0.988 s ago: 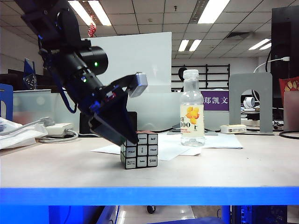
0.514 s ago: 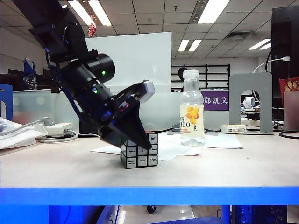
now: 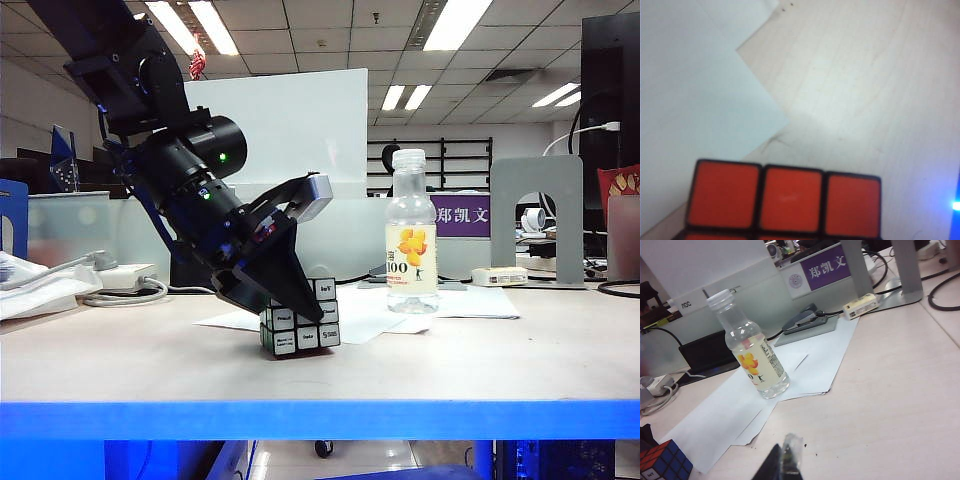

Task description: Rotate the Rubik's Cube so that the bottom side is facing up.

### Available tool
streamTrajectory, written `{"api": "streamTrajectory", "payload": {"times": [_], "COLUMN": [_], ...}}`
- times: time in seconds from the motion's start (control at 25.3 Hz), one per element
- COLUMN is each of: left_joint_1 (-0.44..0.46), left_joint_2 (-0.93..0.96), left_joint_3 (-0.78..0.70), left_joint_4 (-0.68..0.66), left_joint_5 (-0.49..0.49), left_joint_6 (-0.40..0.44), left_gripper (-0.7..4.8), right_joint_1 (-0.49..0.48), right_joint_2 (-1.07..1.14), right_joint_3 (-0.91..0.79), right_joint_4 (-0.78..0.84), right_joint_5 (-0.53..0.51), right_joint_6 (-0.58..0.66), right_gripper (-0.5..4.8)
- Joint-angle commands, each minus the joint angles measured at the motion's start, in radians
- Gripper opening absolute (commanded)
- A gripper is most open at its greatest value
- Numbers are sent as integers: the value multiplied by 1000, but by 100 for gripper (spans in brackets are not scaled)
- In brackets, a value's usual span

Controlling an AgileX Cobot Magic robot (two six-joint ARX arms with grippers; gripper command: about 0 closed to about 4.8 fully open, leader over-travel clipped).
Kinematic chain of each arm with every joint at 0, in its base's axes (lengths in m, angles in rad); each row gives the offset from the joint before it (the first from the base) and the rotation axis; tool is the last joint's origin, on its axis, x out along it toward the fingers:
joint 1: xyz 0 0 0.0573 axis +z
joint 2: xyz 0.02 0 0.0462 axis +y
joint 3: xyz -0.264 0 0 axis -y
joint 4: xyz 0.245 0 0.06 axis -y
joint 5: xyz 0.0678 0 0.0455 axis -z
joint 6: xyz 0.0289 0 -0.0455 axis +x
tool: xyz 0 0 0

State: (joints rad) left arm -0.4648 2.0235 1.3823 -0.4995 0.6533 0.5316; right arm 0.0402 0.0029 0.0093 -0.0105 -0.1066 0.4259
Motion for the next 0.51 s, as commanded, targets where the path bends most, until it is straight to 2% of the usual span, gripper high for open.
{"api": "streamTrajectory", "payload": {"times": [0.04,0.16,0.32,0.51], "left_joint_1": [0,0,0,0], "left_joint_2": [-3,-4,-4,-4], "left_joint_3": [1,1,1,1], "left_joint_4": [1,1,20,122], "left_joint_5": [5,10,71,144], "left_joint_6": [2,-6,-29,-143], "left_gripper": [209,209,209,209], "right_joint_1": [-1,-1,-1,-1], "right_joint_2": [-2,-2,-2,-2], "right_joint_3": [-8,-8,-8,-8], "right_joint_4": [14,14,14,15], "right_joint_5": [0,0,0,0], "right_joint_6": [1,1,2,26], "right_gripper": [13,13,13,14]}}
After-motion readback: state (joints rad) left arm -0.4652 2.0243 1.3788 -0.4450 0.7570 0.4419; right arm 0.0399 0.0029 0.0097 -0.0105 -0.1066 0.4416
